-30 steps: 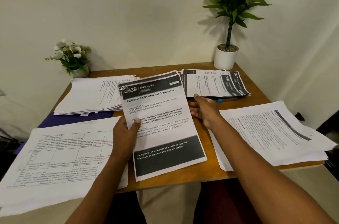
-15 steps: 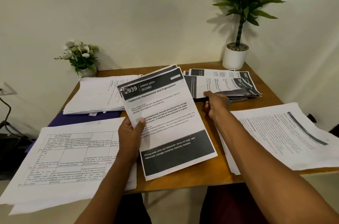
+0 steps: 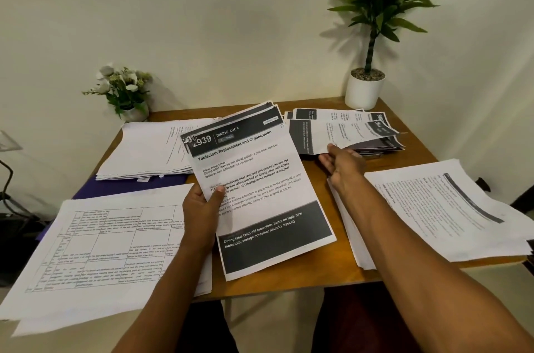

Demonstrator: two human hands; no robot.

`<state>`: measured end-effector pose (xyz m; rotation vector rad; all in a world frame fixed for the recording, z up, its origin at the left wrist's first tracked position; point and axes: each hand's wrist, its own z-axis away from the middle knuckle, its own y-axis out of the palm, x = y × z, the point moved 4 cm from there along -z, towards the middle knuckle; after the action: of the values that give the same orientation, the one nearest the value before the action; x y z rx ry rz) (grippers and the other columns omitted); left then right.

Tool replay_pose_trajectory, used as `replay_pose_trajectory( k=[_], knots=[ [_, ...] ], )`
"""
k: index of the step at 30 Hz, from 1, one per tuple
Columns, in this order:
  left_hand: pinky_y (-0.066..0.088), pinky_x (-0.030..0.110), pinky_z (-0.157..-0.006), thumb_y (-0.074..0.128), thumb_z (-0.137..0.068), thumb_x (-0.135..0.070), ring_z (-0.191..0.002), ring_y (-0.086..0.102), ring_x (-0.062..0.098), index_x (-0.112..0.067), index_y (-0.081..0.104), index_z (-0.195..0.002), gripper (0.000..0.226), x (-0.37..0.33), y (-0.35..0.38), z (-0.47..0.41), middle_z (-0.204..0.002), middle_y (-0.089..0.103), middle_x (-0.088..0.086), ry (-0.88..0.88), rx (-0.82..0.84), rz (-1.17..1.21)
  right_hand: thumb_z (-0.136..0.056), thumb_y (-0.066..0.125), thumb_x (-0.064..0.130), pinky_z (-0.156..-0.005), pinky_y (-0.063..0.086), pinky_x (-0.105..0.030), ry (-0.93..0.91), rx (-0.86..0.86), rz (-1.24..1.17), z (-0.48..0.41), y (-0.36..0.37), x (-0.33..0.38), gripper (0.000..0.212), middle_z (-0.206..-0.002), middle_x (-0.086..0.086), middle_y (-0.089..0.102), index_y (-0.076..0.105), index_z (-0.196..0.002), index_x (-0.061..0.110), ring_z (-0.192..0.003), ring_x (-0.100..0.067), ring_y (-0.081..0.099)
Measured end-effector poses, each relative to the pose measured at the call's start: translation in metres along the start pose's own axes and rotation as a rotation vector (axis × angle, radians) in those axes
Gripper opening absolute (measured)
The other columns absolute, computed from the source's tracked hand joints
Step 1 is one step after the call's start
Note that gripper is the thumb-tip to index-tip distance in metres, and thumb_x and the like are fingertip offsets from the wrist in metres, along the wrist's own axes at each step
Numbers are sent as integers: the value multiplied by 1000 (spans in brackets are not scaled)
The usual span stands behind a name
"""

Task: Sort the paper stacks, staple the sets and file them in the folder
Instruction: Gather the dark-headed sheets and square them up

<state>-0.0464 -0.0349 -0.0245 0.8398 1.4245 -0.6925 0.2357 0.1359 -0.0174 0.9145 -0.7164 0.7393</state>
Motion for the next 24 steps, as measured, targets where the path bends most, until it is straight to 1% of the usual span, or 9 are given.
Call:
replay_pose_trajectory(
  k=[6, 10, 14, 15, 17, 18, 19, 22, 24],
  knots=[
    [59, 22, -64, 62, -100, -16, -92, 75, 14, -22, 63, -117, 18, 1, -1, 0, -110, 73, -7, -15, -26, 2, -95, 66, 15, -79, 63, -37, -152, 55, 91, 6, 2, 15, 26, -109, 0, 76, 67, -121, 18, -96, -20, 75],
    [60, 22, -65, 58, -102, -18, -92, 75, 17, -22, 63, -119, 18, 2, -3, -1, -109, 74, -7, -22, -50, 5, -100, 59, 25, -79, 62, -43, -128, 198, 58, 10, -1, 29, 32, -112, -5, 75, 59, -131, 21, -99, -26, 74],
    [60, 23, -67, 54, -104, -21, -95, 74, 17, -19, 61, -128, 25, 3, -2, -1, -113, 73, -5, -31, -63, -9, -104, 57, 26, -67, 62, -33, -223, 189, 212, 15, -10, 41, 27, -110, 4, 72, 56, -131, 24, -96, -19, 73],
    [60, 22, -66, 54, -105, -22, -94, 74, 17, -20, 60, -128, 25, 2, -2, -1, -113, 72, -6, -31, -66, -13, -104, 56, 26, -70, 63, -33, -253, 192, 271, 14, -11, 41, 25, -110, 6, 71, 56, -129, 24, -97, -18, 72],
    [59, 20, -65, 53, -105, -22, -94, 73, 16, -21, 60, -127, 23, 2, -1, 0, -112, 72, -8, -34, -71, -19, -105, 55, 28, -82, 63, -40, -295, 211, 390, 11, -15, 39, 21, -114, 6, 72, 58, -126, 26, -103, -19, 72],
    [59, 20, -65, 53, -105, -22, -93, 73, 15, -22, 61, -125, 22, 1, -1, 0, -112, 72, -8, -36, -72, -20, -105, 55, 30, -85, 62, -42, -308, 226, 452, 10, -17, 37, 20, -116, 6, 72, 59, -125, 28, -103, -18, 72],
    [59, 21, -65, 53, -105, -22, -93, 73, 15, -24, 61, -124, 21, 1, -1, 0, -111, 72, -9, -40, -72, -20, -105, 55, 32, -82, 63, -40, -320, 234, 510, 11, -17, 36, 20, -118, 5, 71, 58, -124, 30, -101, -17, 72],
    [59, 24, -67, 53, -105, -22, -92, 74, 15, -26, 62, -122, 19, 1, -1, 0, -110, 73, -9, -51, -68, -19, -105, 54, 33, -64, 59, -24, -376, 260, 636, 19, -18, 37, 23, -119, 6, 67, 55, -128, 31, -97, -14, 70],
    [60, 25, -68, 53, -105, -22, -93, 74, 16, -25, 62, -123, 20, 1, -1, 0, -109, 73, -9, -49, -66, -28, -105, 53, 35, -62, 55, -21, -412, 279, 695, 19, -19, 37, 27, -125, 4, 65, 53, -131, 30, -98, -13, 69]
  ],
)
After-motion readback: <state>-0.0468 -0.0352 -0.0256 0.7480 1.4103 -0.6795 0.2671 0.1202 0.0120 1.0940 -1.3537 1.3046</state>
